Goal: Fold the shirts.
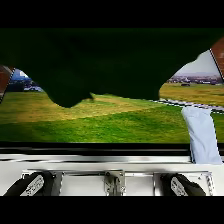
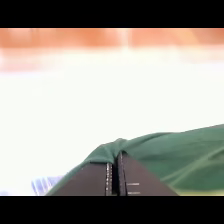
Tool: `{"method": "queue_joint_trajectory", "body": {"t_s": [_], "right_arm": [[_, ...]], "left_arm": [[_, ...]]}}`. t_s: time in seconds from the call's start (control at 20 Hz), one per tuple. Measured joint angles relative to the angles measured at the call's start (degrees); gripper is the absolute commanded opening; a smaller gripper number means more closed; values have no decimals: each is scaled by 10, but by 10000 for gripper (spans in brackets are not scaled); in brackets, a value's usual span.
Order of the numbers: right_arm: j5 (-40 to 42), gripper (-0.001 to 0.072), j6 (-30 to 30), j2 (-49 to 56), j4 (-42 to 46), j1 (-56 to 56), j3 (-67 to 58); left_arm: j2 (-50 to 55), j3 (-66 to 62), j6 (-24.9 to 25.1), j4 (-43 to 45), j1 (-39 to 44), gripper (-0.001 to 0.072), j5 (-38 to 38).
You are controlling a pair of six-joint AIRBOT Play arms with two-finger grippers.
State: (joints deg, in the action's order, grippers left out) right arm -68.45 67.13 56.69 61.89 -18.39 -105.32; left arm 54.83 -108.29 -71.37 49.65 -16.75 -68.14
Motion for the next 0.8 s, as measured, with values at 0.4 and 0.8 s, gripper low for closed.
{"method": "queue_joint_trajectory", "body": {"t_s": [0.4, 0.8], "right_arm": [[-93, 57, 73, -170, 129, 0, -72], [-281, 55, 99, -147, 159, 0, -57]], "left_arm": [[-143, -116, -95, 163, 0, 41, -78], [-152, -64, -94, 187, 0, 41, -175]]}}
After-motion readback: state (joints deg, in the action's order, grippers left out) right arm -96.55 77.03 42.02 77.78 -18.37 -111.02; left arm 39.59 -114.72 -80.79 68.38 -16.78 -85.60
